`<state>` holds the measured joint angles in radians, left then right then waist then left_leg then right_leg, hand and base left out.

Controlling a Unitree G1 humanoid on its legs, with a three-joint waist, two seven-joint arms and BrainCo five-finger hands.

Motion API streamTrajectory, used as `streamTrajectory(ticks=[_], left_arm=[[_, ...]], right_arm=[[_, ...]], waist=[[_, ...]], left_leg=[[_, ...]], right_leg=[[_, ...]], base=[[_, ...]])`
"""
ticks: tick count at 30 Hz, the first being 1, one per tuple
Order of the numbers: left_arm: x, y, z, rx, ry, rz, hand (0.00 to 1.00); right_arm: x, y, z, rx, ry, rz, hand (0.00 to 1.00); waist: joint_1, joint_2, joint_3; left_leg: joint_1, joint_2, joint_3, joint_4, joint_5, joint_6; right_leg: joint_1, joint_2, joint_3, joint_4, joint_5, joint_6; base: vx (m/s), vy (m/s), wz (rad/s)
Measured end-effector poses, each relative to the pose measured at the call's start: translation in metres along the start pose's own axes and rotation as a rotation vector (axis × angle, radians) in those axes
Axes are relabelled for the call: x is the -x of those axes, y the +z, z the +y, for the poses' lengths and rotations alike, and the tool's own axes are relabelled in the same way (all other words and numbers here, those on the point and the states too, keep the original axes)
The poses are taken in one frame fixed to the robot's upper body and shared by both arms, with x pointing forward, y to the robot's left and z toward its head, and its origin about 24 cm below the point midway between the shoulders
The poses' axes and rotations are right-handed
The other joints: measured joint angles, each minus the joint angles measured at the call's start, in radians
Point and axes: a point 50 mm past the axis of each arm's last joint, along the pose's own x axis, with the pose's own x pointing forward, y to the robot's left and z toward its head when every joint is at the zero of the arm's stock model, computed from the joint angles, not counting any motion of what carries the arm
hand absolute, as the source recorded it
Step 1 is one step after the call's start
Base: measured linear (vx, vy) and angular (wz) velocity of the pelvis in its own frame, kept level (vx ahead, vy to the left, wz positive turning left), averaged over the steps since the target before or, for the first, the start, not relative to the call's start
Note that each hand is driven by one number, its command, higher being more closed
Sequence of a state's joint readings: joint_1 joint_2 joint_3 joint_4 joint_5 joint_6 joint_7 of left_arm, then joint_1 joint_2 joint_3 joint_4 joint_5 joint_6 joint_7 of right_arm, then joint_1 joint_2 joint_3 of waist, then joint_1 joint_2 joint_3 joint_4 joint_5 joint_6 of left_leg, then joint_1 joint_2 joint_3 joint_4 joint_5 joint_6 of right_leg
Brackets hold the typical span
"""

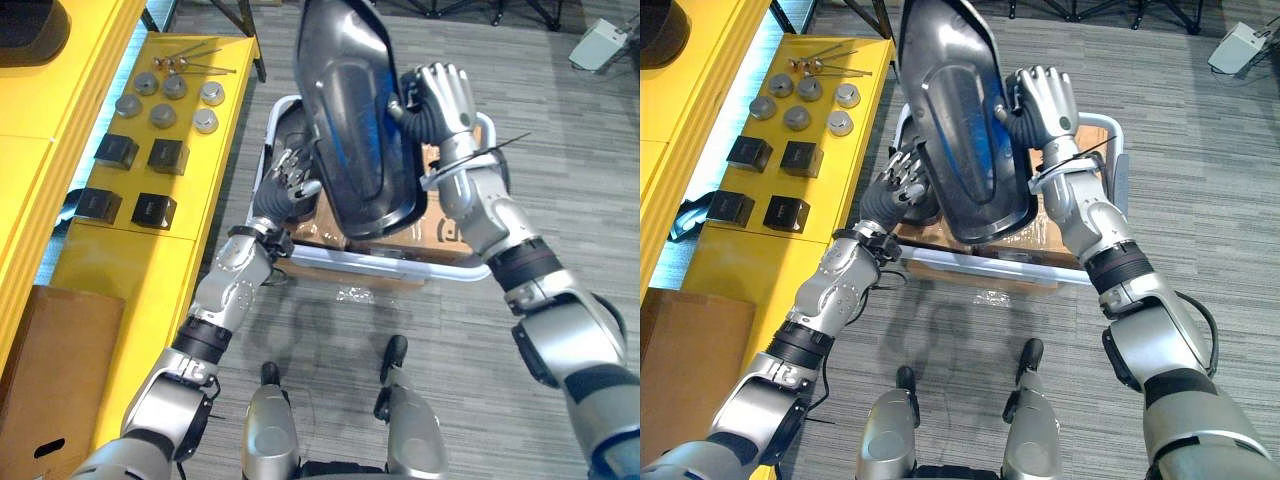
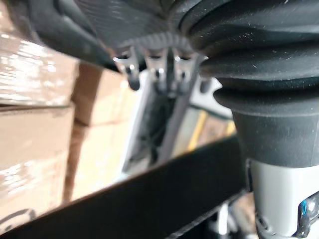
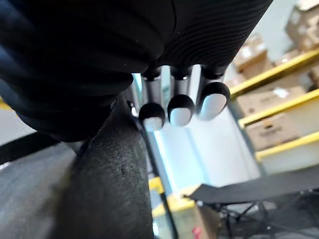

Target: Walk over and take plastic housings, then place them on the shelf

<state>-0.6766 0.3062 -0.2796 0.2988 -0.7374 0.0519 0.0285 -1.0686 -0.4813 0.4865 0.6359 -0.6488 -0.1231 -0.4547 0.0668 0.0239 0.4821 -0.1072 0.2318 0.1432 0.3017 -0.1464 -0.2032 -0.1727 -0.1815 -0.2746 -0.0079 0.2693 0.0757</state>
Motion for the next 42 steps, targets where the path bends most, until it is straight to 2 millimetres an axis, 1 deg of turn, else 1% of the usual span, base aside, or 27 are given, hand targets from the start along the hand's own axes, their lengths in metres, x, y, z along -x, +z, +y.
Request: streamTrajectory(ticks=[4, 8, 9, 11, 17, 18, 21, 23, 25, 30, 32, 35, 37, 39, 40, 41, 42], left_arm=[[-0.005, -0.002, -0.005, -0.016, -0.008, 0.044, 0.00], [-0.012, -0.003, -0.006, -0.047, 0.012, 0.081, 0.00], [-0.013, -0.005, -0.007, -0.053, 0.009, 0.093, 1.00], [-0.013, -0.008, -0.007, -0.059, 0.013, 0.109, 1.00], [-0.013, -0.014, -0.010, -0.066, 0.078, 0.127, 1.00], [-0.013, -0.015, -0.010, -0.064, 0.089, 0.130, 1.00], [-0.013, -0.019, -0.003, -0.065, 0.153, 0.140, 1.00], [-0.013, -0.019, -0.004, -0.059, 0.170, 0.129, 1.00], [-0.013, -0.016, -0.003, -0.044, 0.199, 0.094, 1.00], [-0.013, -0.013, 0.002, 0.032, 0.249, 0.052, 1.00], [-0.012, -0.012, 0.003, 0.099, 0.269, 0.023, 1.00], [-0.010, -0.013, 0.002, 0.147, 0.298, -0.022, 1.00], [-0.003, -0.022, 0.004, 0.179, 0.341, -0.040, 1.00], [0.003, -0.028, 0.006, 0.185, 0.361, -0.036, 1.00], [0.010, -0.036, 0.007, 0.180, 0.377, -0.020, 1.00], [0.011, -0.039, 0.007, 0.174, 0.383, -0.012, 1.00], [0.014, -0.044, 0.006, 0.160, 0.388, -0.001, 1.00]], right_arm=[[0.000, 0.010, 0.008, -0.005, 0.018, -0.030, 1.00], [0.000, 0.009, 0.015, 0.014, 0.050, -0.020, 1.00], [0.000, 0.011, 0.017, 0.023, 0.060, -0.033, 1.00], [-0.001, 0.016, 0.021, 0.021, 0.071, -0.036, 1.00], [-0.001, 0.017, 0.026, 0.025, 0.086, -0.020, 1.00], [-0.001, 0.017, 0.027, 0.024, 0.088, -0.017, 1.00], [0.000, 0.022, 0.033, 0.013, 0.086, -0.021, 1.00], [0.000, 0.022, 0.033, 0.012, 0.083, -0.015, 1.00], [0.000, 0.025, 0.035, -0.008, 0.075, 0.005, 1.00], [0.005, 0.032, 0.042, -0.122, 0.032, 0.061, 1.00], [0.010, 0.038, 0.044, -0.193, -0.003, 0.084, 1.00], [0.019, 0.043, 0.049, -0.281, -0.044, 0.134, 1.00], [0.030, 0.049, 0.057, -0.338, -0.042, 0.185, 1.00], [0.038, 0.053, 0.063, -0.368, -0.032, 0.208, 1.00], [0.046, 0.054, 0.070, -0.383, -0.018, 0.230, 1.00], [0.050, 0.055, 0.072, -0.388, -0.012, 0.238, 1.00], [0.058, 0.055, 0.076, -0.410, -0.006, 0.263, 1.00]], waist=[[0.005, 0.000, 0.000], [0.005, -0.001, 0.000], [0.005, -0.001, 0.000], [0.007, -0.001, 0.000], [0.020, -0.001, 0.000], [0.021, -0.005, -0.002], [0.026, -0.031, -0.017], [0.027, -0.034, -0.019], [0.028, -0.044, -0.024], [0.027, -0.046, -0.025], [0.027, -0.048, -0.027], [0.026, -0.054, -0.030], [0.025, -0.055, -0.031], [0.016, -0.057, -0.039], [0.009, -0.062, -0.056], [0.007, -0.063, -0.066], [0.005, -0.064, -0.084]], left_leg=[[-0.004, 0.000, -0.002, 0.002, 0.000, 0.000], [-0.026, 0.000, -0.027, 0.010, 0.000, 0.000], [-0.031, 0.000, -0.031, 0.012, 0.001, 0.000], [-0.031, -0.001, -0.031, 0.013, 0.001, 0.000], [-0.031, -0.001, -0.042, 0.016, 0.001, 0.000], [-0.031, -0.002, -0.042, 0.016, 0.001, 0.000], [-0.033, -0.002, -0.037, 0.018, 0.001, 0.000], [-0.030, -0.003, -0.043, 0.020, 0.001, 0.000], [-0.031, -0.002, -0.045, 0.020, 0.001, -0.001], [-0.006, -0.002, -0.045, 0.010, 0.001, -0.001], [0.003, -0.002, -0.042, 0.003, 0.001, -0.001], [0.009, -0.002, -0.039, -0.002, 0.001, -0.001], [0.038, -0.002, -0.026, -0.018, 0.002, -0.002], [0.046, -0.003, -0.024, -0.023, 0.002, -0.002], [0.055, -0.003, -0.021, -0.033, 0.003, -0.003], [0.055, -0.003, -0.021, -0.035, 0.003, -0.003], [0.060, -0.003, -0.020, -0.042, 0.004, -0.004]], right_leg=[[0.000, 0.000, -0.002, -0.003, 0.002, 0.001], [0.000, 0.000, -0.021, -0.005, 0.004, 0.000], [0.000, 0.000, -0.024, -0.006, 0.004, 0.000], [0.000, -0.001, -0.024, -0.006, 0.005, 0.000], [0.017, 0.000, -0.031, -0.018, 0.010, 0.001], [0.020, 0.000, -0.032, -0.023, 0.012, 0.000], [0.023, 0.003, -0.031, -0.044, 0.025, -0.002], [0.036, 0.003, -0.040, -0.056, 0.028, -0.001], [0.036, 0.004, -0.042, -0.057, 0.028, -0.001], [0.064, 0.007, -0.047, -0.071, 0.031, -0.002], [0.069, 0.007, -0.047, -0.071, 0.031, -0.002], [0.070, 0.007, -0.047, -0.072, 0.030, -0.002], [0.084, 0.007, -0.046, -0.072, 0.030, -0.003], [0.090, 0.007, -0.046, -0.072, 0.027, -0.002], [0.092, 0.007, -0.046, -0.072, 0.024, -0.004], [0.092, 0.008, -0.047, -0.073, 0.021, -0.004], [0.093, 0.008, -0.047, -0.073, 0.018, -0.004]], base=[[0.00, 0.000, 0.00], [-0.01, 0.015, 0.14], [0.01, 0.016, 0.09], [0.00, 0.007, 0.03], [0.00, 0.013, 0.03], [-0.01, 0.024, 0.03], [-0.01, 0.012, -0.03], [-0.03, 0.024, 0.05], [0.00, 0.000, 0.00], [0.00, 0.018, 0.01], [0.01, 0.035, -0.01], [0.01, 0.021, -0.02], [0.02, 0.031, -0.11], [0.02, 0.033, -0.05], [0.01, 0.034, -0.01], [0.00, 0.000, 0.00], [0.04, 0.029, -0.01]])
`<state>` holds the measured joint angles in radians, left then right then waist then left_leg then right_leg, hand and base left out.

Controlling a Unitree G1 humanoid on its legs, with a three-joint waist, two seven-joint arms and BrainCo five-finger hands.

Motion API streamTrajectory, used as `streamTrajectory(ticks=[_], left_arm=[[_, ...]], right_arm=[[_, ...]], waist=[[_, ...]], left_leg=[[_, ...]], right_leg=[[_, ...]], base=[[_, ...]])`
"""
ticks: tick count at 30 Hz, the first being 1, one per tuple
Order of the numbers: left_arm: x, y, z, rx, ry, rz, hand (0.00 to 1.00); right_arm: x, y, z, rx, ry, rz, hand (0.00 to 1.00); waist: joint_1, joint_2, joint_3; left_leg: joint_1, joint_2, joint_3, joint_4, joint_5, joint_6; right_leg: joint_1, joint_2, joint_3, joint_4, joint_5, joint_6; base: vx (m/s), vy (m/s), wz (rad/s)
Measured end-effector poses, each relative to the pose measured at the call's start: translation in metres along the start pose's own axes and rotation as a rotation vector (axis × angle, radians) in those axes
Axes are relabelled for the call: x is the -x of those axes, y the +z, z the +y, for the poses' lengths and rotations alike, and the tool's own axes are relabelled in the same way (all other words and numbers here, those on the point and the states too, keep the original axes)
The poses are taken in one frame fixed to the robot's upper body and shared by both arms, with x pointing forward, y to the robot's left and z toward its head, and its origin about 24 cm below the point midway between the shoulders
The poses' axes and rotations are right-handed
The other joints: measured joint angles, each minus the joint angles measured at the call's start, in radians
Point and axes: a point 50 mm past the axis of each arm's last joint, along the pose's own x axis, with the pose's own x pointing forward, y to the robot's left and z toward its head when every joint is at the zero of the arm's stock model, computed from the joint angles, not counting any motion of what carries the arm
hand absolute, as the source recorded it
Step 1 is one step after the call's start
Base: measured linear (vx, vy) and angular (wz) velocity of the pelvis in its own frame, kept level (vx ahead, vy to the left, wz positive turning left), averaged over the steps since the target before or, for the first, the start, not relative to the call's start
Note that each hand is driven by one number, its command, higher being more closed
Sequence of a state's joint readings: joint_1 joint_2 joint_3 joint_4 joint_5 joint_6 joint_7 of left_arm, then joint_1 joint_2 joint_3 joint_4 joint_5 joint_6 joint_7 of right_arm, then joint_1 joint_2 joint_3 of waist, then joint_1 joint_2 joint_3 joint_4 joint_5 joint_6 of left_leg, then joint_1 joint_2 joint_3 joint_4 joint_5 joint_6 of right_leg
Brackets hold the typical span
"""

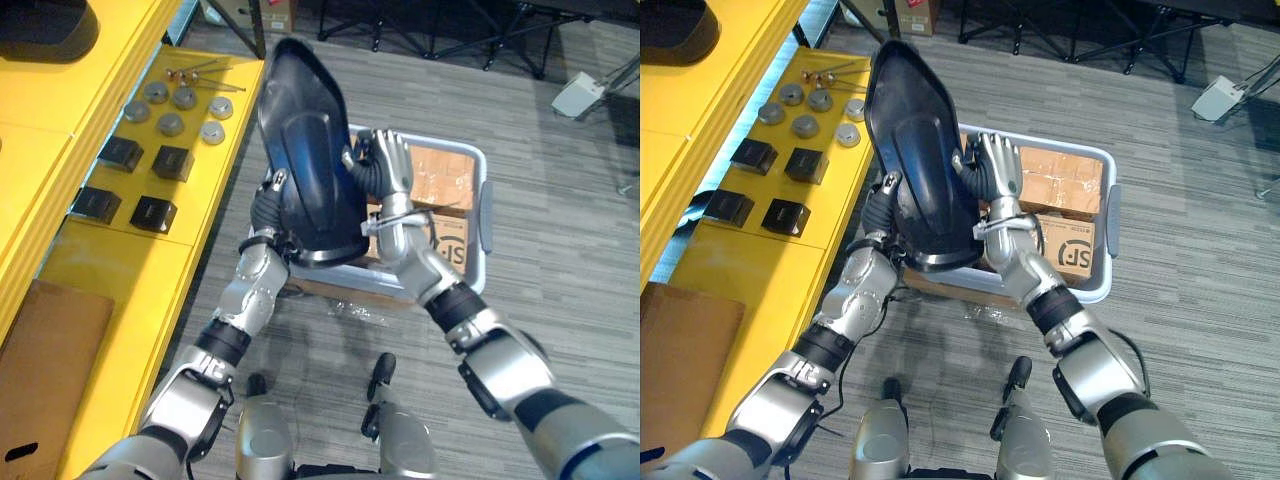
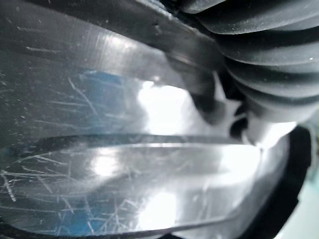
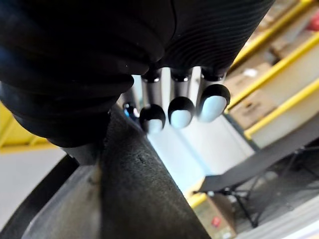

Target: Walk over and take plastic housings, then place them on the shelf

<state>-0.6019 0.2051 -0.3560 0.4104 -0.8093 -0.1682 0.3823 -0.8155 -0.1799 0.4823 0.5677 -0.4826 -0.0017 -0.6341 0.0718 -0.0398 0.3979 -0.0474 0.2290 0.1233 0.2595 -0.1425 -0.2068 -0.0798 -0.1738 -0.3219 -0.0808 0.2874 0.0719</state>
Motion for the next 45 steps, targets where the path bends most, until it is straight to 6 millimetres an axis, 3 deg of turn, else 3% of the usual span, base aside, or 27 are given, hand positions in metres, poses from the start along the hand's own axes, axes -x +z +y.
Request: streamTrajectory(ticks=[4, 5, 14, 18, 22, 26, 29, 33, 37, 41, 45], left_arm=[[0.010, -0.016, 0.005, -0.016, 0.020, 0.033, 1.00], [0.013, -0.017, 0.006, -0.012, 0.019, 0.035, 1.00], [0.031, -0.020, 0.019, 0.001, 0.043, 0.018, 1.00], [0.045, -0.009, 0.016, 0.153, 0.059, -0.045, 1.00], [0.059, 0.009, 0.015, 0.163, 0.058, -0.173, 1.00], [0.074, 0.020, 0.024, 0.072, 0.149, -0.314, 1.00], [0.095, 0.038, 0.043, -0.015, 0.318, -0.495, 1.00], [0.118, 0.055, 0.070, -0.187, 0.579, -0.660, 1.00], [0.129, 0.056, 0.082, -0.307, 0.697, -0.707, 1.00], [0.147, 0.054, 0.093, -0.358, 0.757, -0.697, 1.00], [0.167, 0.052, 0.095, -0.361, 0.760, -0.673, 1.00]], right_arm=[[0.018, -0.009, 0.008, -0.017, 0.029, 0.044, 1.00], [0.021, -0.009, 0.008, -0.027, 0.028, 0.044, 0.00], [0.037, 0.000, 0.012, -0.165, 0.043, 0.036, 0.00], [0.052, 0.023, 0.012, -0.400, 0.002, 0.011, 0.00], [0.057, 0.037, 0.002, -0.569, -0.050, -0.045, 0.00], [0.065, 0.036, -0.018, -0.674, -0.083, -0.073, 0.00], [0.072, 0.024, -0.049, -0.712, -0.156, -0.079, 0.00], [0.098, 0.002, -0.100, -0.704, -0.246, -0.091, 0.00], [0.126, -0.017, -0.129, -0.713, -0.310, -0.025, 0.00], [0.162, -0.038, -0.124, -0.770, -0.261, 0.156, 0.00], [0.202, -0.063, -0.101, -0.887, -0.259, 0.423, 0.00]], waist=[[-0.004, 0.001, -0.053], [-0.004, 0.001, -0.061], [-0.008, 0.005, -0.113], [-0.010, 0.005, -0.129], [-0.009, 0.010, -0.159], [-0.011, 0.019, -0.182], [-0.019, 0.028, -0.190], [-0.019, 0.038, -0.210], [-0.039, 0.031, -0.236], [-0.059, 0.034, -0.246], [-0.082, 0.043, -0.248]], left_leg=[[0.038, 0.000, 0.012, -0.034, 0.005, -0.002], [0.055, 0.000, 0.022, -0.048, 0.009, -0.003], [0.102, -0.001, 0.028, -0.088, 0.014, -0.004], [0.133, -0.001, 0.038, -0.104, 0.014, -0.004], [0.148, -0.002, 0.050, -0.112, 0.013, -0.004], [0.158, -0.002, 0.052, -0.116, 0.012, -0.004], [0.170, -0.001, 0.061, -0.125, 0.012, -0.005], [0.199, 0.003, 0.097, -0.141, 0.007, -0.007], [0.207, 0.003, 0.128, -0.146, -0.001, -0.005], [0.205, -0.002, 0.159, -0.146, -0.012, -0.001], [0.205, -0.003, 0.163, -0.147, -0.020, 0.005]], right_leg=[[0.017, 0.001, 0.001, 0.000, -0.014, 0.003], [0.022, 0.001, 0.005, 0.000, -0.015, 0.004], [0.051, 0.002, 0.000, -0.010, -0.030, 0.007], [0.068, 0.004, -0.007, -0.008, -0.030, 0.007], [0.073, 0.003, -0.007, -0.010, -0.039, 0.007], [0.079, 0.004, -0.009, -0.011, -0.055, 0.003], [0.081, 0.007, -0.005, -0.010, -0.057, 0.005], [0.078, 0.016, 0.025, -0.010, -0.052, 0.013], [0.063, 0.019, 0.052, -0.010, -0.053, 0.015], [0.044, 0.020, 0.081, -0.011, -0.057, 0.016], [0.042, 0.019, 0.081, -0.011, -0.061, 0.021]], base=[[0.04, 0.023, -0.04], [0.05, 0.029, -0.10], [0.02, 0.013, 0.00], [0.03, 0.026, -0.04], [0.00, 0.019, -0.07], [0.00, 0.000, 0.00], [0.01, 0.012, -0.06], [0.04, 0.025, -0.20], [0.02, 0.023, -0.19], [0.00, 0.025, -0.23], [0.01, 0.005, -0.01]])
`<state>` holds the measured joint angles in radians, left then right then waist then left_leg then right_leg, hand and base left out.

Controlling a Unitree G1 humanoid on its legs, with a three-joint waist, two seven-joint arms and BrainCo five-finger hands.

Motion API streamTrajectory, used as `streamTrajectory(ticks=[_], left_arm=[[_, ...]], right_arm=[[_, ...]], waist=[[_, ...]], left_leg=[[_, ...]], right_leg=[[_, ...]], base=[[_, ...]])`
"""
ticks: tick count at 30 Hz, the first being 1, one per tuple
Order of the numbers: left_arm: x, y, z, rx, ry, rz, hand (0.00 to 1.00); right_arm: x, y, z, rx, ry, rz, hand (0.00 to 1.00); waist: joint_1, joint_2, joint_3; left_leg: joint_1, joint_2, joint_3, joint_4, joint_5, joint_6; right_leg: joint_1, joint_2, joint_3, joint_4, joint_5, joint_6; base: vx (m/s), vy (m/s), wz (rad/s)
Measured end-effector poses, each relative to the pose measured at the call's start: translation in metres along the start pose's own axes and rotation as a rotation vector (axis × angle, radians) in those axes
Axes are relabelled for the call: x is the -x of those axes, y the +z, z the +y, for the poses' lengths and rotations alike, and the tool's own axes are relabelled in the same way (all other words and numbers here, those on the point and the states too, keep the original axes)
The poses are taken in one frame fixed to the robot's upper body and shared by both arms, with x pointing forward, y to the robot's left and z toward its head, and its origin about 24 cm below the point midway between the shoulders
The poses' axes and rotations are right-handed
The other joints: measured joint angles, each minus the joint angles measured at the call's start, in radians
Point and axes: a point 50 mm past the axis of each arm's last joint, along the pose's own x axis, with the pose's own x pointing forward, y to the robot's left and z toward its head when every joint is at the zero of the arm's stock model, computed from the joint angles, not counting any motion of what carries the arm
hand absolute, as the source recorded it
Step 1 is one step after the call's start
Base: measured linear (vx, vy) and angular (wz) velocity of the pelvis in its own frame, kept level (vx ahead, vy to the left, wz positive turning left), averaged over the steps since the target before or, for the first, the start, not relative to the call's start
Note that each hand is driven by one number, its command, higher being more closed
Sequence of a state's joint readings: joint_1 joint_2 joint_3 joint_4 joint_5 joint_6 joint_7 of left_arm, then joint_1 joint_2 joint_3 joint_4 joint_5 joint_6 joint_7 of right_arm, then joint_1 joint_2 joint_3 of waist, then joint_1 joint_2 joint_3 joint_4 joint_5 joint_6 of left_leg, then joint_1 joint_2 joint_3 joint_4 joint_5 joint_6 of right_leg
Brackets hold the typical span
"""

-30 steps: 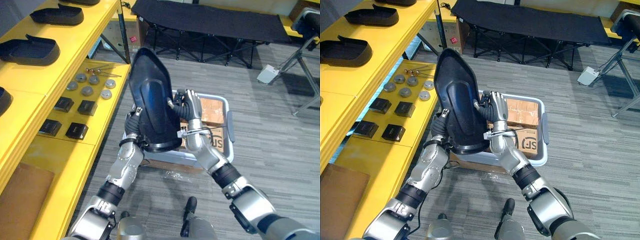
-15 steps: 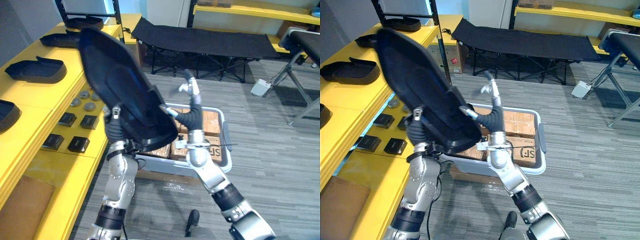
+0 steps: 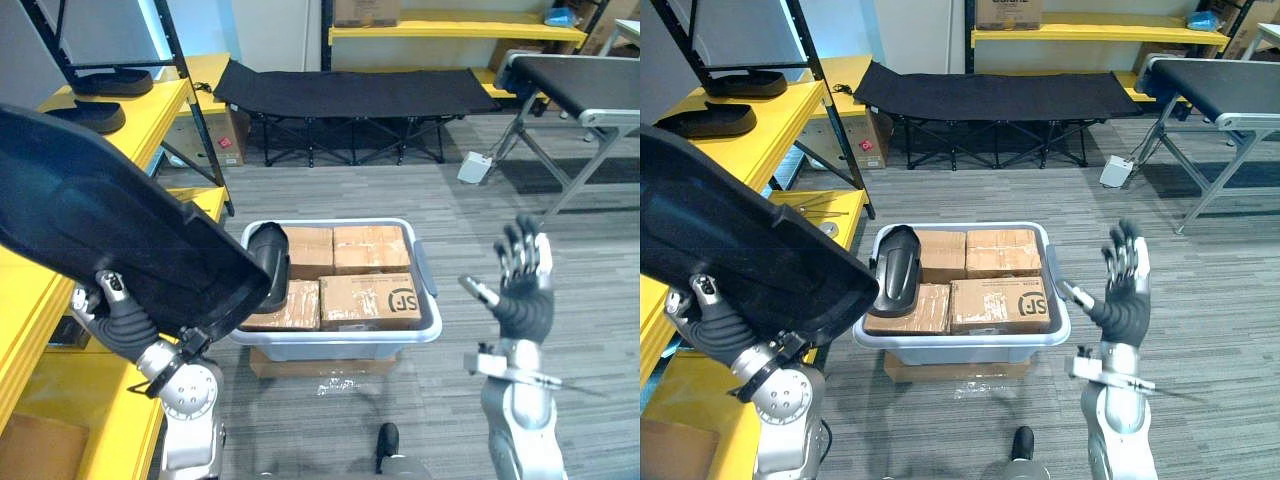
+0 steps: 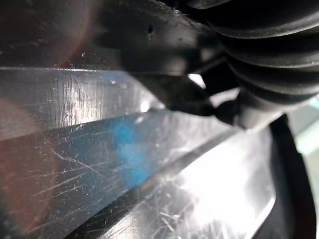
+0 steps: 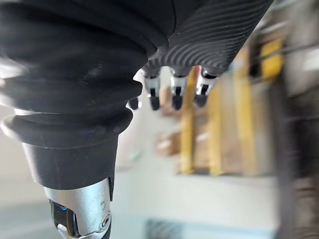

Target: Walk over and take plastic housings, then place them on the shelf

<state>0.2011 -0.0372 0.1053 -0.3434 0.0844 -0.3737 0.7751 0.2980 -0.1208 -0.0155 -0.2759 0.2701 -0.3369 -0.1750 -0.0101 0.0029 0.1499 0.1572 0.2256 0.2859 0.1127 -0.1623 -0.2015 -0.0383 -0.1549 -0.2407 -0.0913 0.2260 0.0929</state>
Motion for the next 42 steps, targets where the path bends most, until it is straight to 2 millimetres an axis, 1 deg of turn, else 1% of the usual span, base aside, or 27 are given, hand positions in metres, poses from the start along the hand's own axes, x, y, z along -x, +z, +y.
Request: streamTrajectory(ticks=[3, 5, 8, 9, 10, 11, 13, 15, 18, 21, 22, 24, 25, 26, 27, 28, 29, 31, 34, 35, 36, 37, 38, 39, 40, 41, 42], left_arm=[[0.004, 0.001, 0.007, -0.017, -0.002, 0.008, 1.00], [0.005, 0.001, 0.010, -0.028, 0.003, 0.007, 1.00], [0.002, 0.009, 0.013, -0.024, 0.011, -0.025, 1.00], [0.000, 0.013, 0.016, -0.029, 0.010, -0.044, 1.00], [-0.001, 0.016, 0.017, -0.032, 0.013, -0.056, 1.00], [-0.002, 0.018, 0.024, -0.049, 0.032, -0.063, 1.00], [-0.004, 0.022, 0.032, -0.075, 0.054, -0.079, 1.00], [-0.008, 0.029, 0.052, -0.141, 0.095, -0.113, 1.00], [-0.009, 0.037, 0.079, -0.244, 0.157, -0.141, 1.00], [-0.009, 0.042, 0.092, -0.303, 0.154, -0.148, 1.00], [-0.008, 0.045, 0.095, -0.309, 0.137, -0.142, 1.00], [-0.007, 0.044, 0.096, -0.293, 0.114, -0.124, 1.00], [-0.006, 0.043, 0.093, -0.277, 0.096, -0.112, 1.00], [-0.006, 0.042, 0.090, -0.259, 0.082, -0.106, 1.00], [-0.005, 0.040, 0.082, -0.215, 0.039, -0.094, 1.00], [-0.006, 0.040, 0.076, -0.193, 0.009, -0.104, 1.00], [-0.007, 0.040, 0.073, -0.183, -0.003, -0.108, 1.00], [-0.010, 0.040, 0.064, -0.150, -0.032, -0.127, 1.00], [-0.010, 0.040, 0.064, -0.140, -0.039, -0.117, 1.00], [-0.009, 0.039, 0.063, -0.132, -0.052, -0.109, 1.00], [-0.007, 0.037, 0.059, -0.090, -0.089, -0.083, 1.00], [-0.006, 0.035, 0.055, -0.069, -0.114, -0.071, 1.00], [-0.003, 0.032, 0.045, -0.011, -0.180, -0.060, 1.00], [-0.001, 0.031, 0.043, 0.005, -0.198, -0.054, 1.00], [0.001, 0.029, 0.041, 0.022, -0.212, -0.041, 1.00], [0.004, 0.028, 0.036, 0.038, -0.235, -0.029, 1.00], [0.007, 0.028, 0.034, 0.047, -0.247, -0.017, 1.00]], right_arm=[[0.007, -0.026, -0.003, -0.114, -0.029, 0.130, 0.00], [0.010, -0.037, -0.002, -0.149, -0.013, 0.181, 0.00], [0.004, -0.043, 0.014, -0.168, 0.060, 0.201, 0.00], [0.000, -0.043, 0.025, -0.162, 0.105, 0.196, 0.00], [-0.002, -0.044, 0.033, -0.152, 0.140, 0.193, 0.00], [-0.006, -0.048, 0.045, -0.135, 0.197, 0.205, 0.00], [-0.009, -0.051, 0.056, -0.130, 0.242, 0.220, 0.00], [-0.011, -0.054, 0.072, -0.100, 0.313, 0.227, 0.00], [-0.013, -0.053, 0.086, -0.059, 0.368, 0.208, 0.00], [-0.019, -0.051, 0.092, -0.013, 0.371, 0.200, 0.00], [-0.021, -0.051, 0.093, -0.008, 0.360, 0.204, 0.00], [-0.021, -0.053, 0.092, 0.009, 0.347, 0.216, 0.00], [-0.021, -0.053, 0.087, 0.029, 0.327, 0.220, 0.00], [-0.021, -0.054, 0.082, 0.038, 0.314, 0.224, 0.00], [-0.021, -0.055, 0.069, 0.061, 0.277, 0.234, 0.00], [-0.024, -0.054, 0.057, 0.087, 0.244, 0.230, 0.00], [-0.025, -0.054, 0.051, 0.096, 0.227, 0.230, 0.00], [-0.029, -0.051, 0.034, 0.102, 0.174, 0.228, 0.00], [-0.030, -0.050, 0.026, 0.105, 0.158, 0.224, 0.00], [-0.029, -0.050, 0.024, 0.105, 0.149, 0.226, 0.00], [-0.024, -0.051, 0.016, 0.113, 0.114, 0.236, 0.00], [-0.021, -0.050, 0.009, 0.115, 0.082, 0.237, 0.00], [-0.012, -0.044, -0.007, 0.120, -0.006, 0.231, 0.00], [-0.010, -0.041, -0.012, 0.125, -0.027, 0.221, 0.00], [-0.008, -0.035, -0.017, 0.139, -0.044, 0.199, 0.00], [-0.006, -0.031, -0.023, 0.164, -0.051, 0.184, 0.00], [-0.007, -0.030, -0.023, 0.166, -0.054, 0.179, 0.00]], waist=[[0.004, 0.008, -0.003], [0.017, 0.017, -0.007], [0.028, 0.025, -0.008], [0.039, 0.027, -0.009], [0.054, 0.029, -0.008], [0.084, 0.038, -0.007], [0.108, 0.042, -0.006], [0.149, 0.039, -0.007], [0.217, 0.020, -0.015], [0.247, 0.003, -0.016], [0.251, -0.013, -0.020], [0.250, -0.022, -0.023], [0.238, -0.023, -0.024], [0.228, -0.023, -0.023], [0.202, -0.021, -0.026], [0.188, -0.030, -0.029], [0.187, -0.028, -0.028], [0.185, -0.030, -0.028], [0.183, -0.028, -0.020], [0.178, -0.031, -0.010], [0.159, -0.039, 0.011], [0.151, -0.040, 0.020], [0.119, -0.050, 0.037], [0.113, -0.047, 0.044], [0.104, -0.035, 0.050], [0.102, -0.025, 0.057], [0.102, -0.016, 0.059]], left_leg=[[-0.002, 0.000, -0.001, 0.000, -0.004, 0.002], [-0.004, -0.001, -0.004, 0.000, -0.006, 0.006], [-0.047, -0.006, -0.064, 0.006, -0.005, 0.010], [-0.065, -0.009, -0.094, 0.007, 0.002, 0.015], [-0.073, -0.011, -0.123, 0.011, 0.009, 0.010], [-0.088, -0.016, -0.173, 0.018, 0.011, 0.011], [-0.090, -0.019, -0.201, 0.020, 0.011, 0.011], [-0.108, -0.038, -0.253, 0.021, 0.013, 0.018], [-0.146, -0.078, -0.326, 0.031, 0.016, 0.034], [-0.161, -0.100, -0.383, 0.036, 0.017, 0.039], [-0.173, -0.106, -0.405, 0.036, 0.016, 0.042], [-0.185, -0.106, -0.422, 0.034, 0.015, 0.045], [-0.196, -0.103, -0.451, 0.034, 0.015, 0.046], [-0.198, -0.101, -0.472, 0.034, 0.016, 0.047], [-0.213, -0.104, -0.523, 0.034, 0.021, 0.044], [-0.212, -0.104, -0.552, 0.034, 0.028, 0.031], [-0.214, -0.105, -0.561, 0.033, 0.031, 0.027], [-0.216, -0.111, -0.608, 0.035, 0.037, 0.018], [-0.212, -0.120, -0.644, 0.039, 0.052, 0.005], [-0.213, -0.126, -0.627, 0.043, 0.066, 0.008], [-0.241, -0.142, -0.555, 0.064, 0.106, 0.042], [-0.253, -0.142, -0.486, 0.071, 0.127, 0.070], [-0.269, -0.119, -0.264, 0.048, 0.151, 0.164], [-0.270, -0.105, -0.201, 0.039, 0.163, 0.184], [-0.273, -0.081, -0.129, 0.032, 0.194, 0.177], [-0.270, -0.085, -0.128, 0.020, 0.226, 0.126], [-0.259, -0.092, -0.118, 0.017, 0.225, 0.126]], right_leg=[[-0.001, 0.000, -0.001, 0.000, -0.003, -0.001], [0.000, -0.002, -0.006, 0.000, -0.005, -0.001], [0.006, -0.017, -0.065, 0.000, -0.010, -0.002], [0.010, -0.025, -0.097, 0.000, -0.013, 0.001], [0.019, -0.029, -0.122, 0.001, -0.009, 0.008], [0.046, -0.036, -0.172, 0.009, -0.009, 0.013], [0.067, -0.041, -0.210, 0.009, -0.010, 0.013], [0.097, -0.061, -0.268, 0.009, -0.016, 0.022], [0.119, -0.097, -0.336, 0.009, -0.023, 0.045], [0.149, -0.112, -0.383, 0.009, -0.029, 0.054], [0.159, -0.116, -0.388, 0.010, -0.040, 0.066], [0.158, -0.110, -0.368, 0.011, -0.065, 0.081], [0.155, -0.092, -0.302, 0.031, -0.119, 0.096], [0.155, -0.078, -0.254, 0.051, -0.151, 0.097], [0.144, -0.063, -0.200, 0.102, -0.209, 0.098], [0.138, -0.065, -0.200, 0.155, -0.241, 0.092], [0.133, -0.068, -0.201, 0.180, -0.255, 0.090], [0.128, -0.083, -0.202, 0.261, -0.314, 0.085], [0.171, -0.095, -0.257, 0.315, -0.376, 0.084], [0.193, -0.099, -0.283, 0.315, -0.386, 0.081], [0.242, -0.108, -0.352, 0.314, -0.396, 0.074], [0.262, -0.109, -0.386, 0.314, -0.399, 0.066], [0.294, -0.118, -0.446, 0.314, -0.407, 0.058], [0.303, -0.118, -0.459, 0.318, -0.411, 0.064], [0.311, -0.118, -0.473, 0.329, -0.424, 0.074], [0.315, -0.127, -0.473, 0.349, -0.440, 0.076], [0.312, -0.142, -0.463, 0.364, -0.444, 0.075]], base=[[0.00, 0.000, 0.00], [0.02, 0.014, 0.07], [0.02, 0.010, 0.52], [0.03, 0.007, 0.71], [0.07, 0.009, 1.01], [0.06, 0.009, 0.87], [0.03, 0.016, 0.64], [0.01, 0.050, 0.67], [0.00, 0.076, 0.75], [0.01, 0.065, 0.59], [0.01, 0.056, 0.48], [0.02, 0.024, 0.40], [0.03, -0.002, 0.54], [0.03, -0.043, 0.92], [0.08, -0.065, 0.98], [0.09, -0.058, 0.89], [0.11, -0.030, 0.60], [0.11, -0.025, 0.57], [0.08, -0.078, 0.74], [0.04, -0.113, 1.26], [0.00, -0.077, 1.41], [-0.02, -0.066, 2.24], [-0.03, -0.017, 1.85], [-0.06, -0.010, 1.71], [-0.07, -0.015, 0.90], [-0.08, -0.007, 0.52], [-0.06, 0.017, 0.11]])
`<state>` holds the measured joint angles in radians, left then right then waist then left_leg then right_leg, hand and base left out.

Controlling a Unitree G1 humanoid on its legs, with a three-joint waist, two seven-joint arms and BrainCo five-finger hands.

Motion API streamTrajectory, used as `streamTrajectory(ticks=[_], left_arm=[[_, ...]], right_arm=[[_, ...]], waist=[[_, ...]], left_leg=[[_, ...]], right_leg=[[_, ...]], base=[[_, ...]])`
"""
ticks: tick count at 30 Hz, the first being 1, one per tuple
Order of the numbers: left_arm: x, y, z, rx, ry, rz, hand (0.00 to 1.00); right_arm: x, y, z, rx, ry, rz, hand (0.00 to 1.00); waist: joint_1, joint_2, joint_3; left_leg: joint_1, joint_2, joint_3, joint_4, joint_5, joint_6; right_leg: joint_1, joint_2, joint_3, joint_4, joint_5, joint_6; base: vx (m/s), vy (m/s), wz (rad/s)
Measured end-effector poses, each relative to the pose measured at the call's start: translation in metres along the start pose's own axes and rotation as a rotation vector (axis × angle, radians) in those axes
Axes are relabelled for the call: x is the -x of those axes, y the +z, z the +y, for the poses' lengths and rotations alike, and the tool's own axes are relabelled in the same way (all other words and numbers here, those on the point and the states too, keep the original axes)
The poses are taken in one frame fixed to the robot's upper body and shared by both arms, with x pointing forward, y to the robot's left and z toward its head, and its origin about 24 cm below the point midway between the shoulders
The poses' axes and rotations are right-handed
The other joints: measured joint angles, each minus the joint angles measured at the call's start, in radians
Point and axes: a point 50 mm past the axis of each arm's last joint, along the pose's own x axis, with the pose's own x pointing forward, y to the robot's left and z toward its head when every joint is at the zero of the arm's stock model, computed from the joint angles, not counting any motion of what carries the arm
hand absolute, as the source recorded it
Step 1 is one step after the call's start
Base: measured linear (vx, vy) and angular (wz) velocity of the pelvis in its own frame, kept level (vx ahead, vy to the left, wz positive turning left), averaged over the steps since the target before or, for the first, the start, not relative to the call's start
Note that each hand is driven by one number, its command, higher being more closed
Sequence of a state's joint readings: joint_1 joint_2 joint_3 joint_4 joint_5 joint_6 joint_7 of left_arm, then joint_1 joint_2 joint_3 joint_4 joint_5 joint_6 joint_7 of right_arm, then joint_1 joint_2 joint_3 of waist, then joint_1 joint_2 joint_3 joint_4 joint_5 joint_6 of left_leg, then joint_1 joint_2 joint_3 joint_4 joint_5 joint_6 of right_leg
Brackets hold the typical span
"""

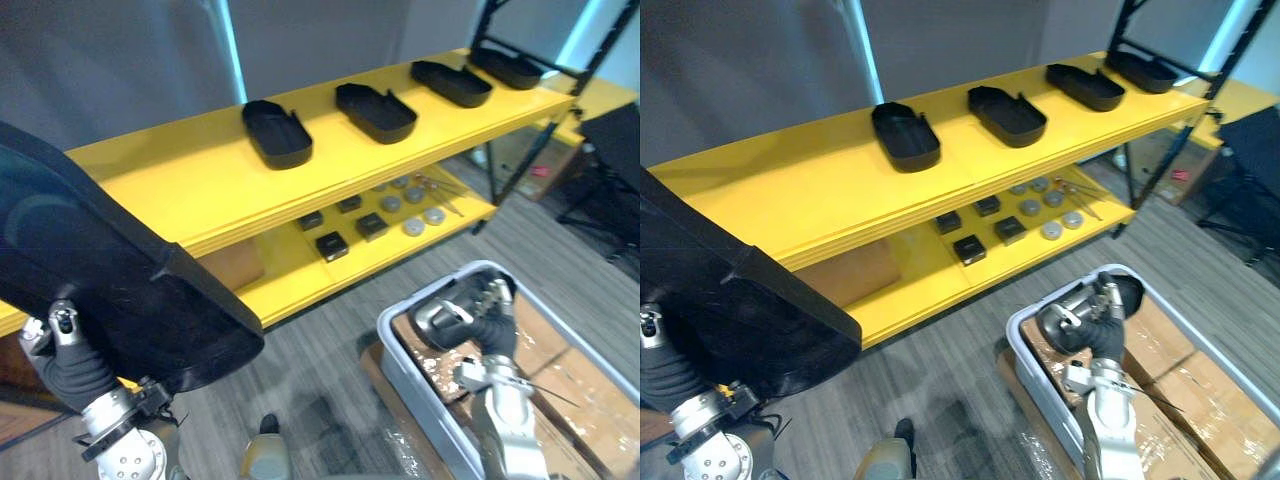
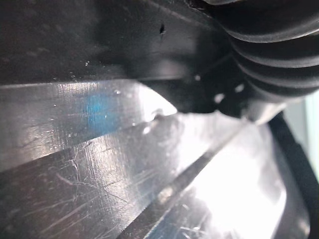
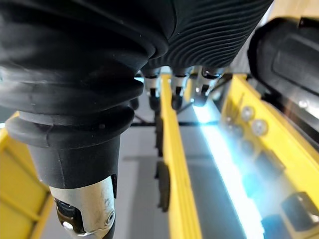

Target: Walk over and take plastic housings, then place them on the shelf

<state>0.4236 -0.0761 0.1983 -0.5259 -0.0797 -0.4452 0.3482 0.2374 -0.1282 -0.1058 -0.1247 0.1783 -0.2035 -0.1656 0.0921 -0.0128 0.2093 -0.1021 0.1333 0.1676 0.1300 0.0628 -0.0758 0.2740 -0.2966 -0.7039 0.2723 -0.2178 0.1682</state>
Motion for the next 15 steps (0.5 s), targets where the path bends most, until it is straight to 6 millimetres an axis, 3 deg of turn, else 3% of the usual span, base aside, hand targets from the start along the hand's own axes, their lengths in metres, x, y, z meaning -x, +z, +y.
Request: streamTrajectory(ticks=[5, 7, 12, 15], left_arm=[[-0.001, 0.001, 0.001, -0.026, -0.033, -0.008, 1.00], [0.000, -0.001, 0.005, -0.044, -0.010, 0.002, 1.00], [-0.003, -0.003, 0.005, -0.046, 0.030, 0.003, 1.00], [-0.003, -0.002, 0.006, -0.069, 0.055, -0.009, 1.00]], right_arm=[[-0.001, 0.003, 0.016, -0.029, 0.051, -0.036, 0.00], [-0.009, 0.009, 0.027, -0.054, 0.106, -0.069, 0.00], [-0.011, 0.013, 0.039, -0.077, 0.170, -0.099, 0.00], [-0.013, 0.015, 0.046, -0.099, 0.189, -0.110, 0.00]], waist=[[0.002, -0.008, 0.018], [0.012, -0.008, 0.040], [0.000, -0.029, 0.038], [0.005, 0.000, 0.066]], left_leg=[[0.003, -0.003, 0.031, 0.081, -0.054, -0.023], [-0.011, -0.002, -0.097, 0.189, -0.146, -0.058], [-0.081, -0.017, -0.069, 0.251, -0.181, -0.031], [-0.108, -0.023, -0.079, 0.342, -0.233, -0.021]], right_leg=[[-0.036, -0.023, 0.124, 0.004, -0.010, 0.006], [-0.057, -0.014, 0.219, 0.006, -0.017, 0.022], [-0.127, -0.036, 0.270, 0.012, -0.003, 0.029], [-0.105, -0.045, 0.262, 0.016, 0.010, 0.049]], base=[[-0.06, 0.076, -0.50], [-0.10, 0.113, -0.86], [-0.05, 0.143, -0.22], [0.02, 0.114, 0.11]])
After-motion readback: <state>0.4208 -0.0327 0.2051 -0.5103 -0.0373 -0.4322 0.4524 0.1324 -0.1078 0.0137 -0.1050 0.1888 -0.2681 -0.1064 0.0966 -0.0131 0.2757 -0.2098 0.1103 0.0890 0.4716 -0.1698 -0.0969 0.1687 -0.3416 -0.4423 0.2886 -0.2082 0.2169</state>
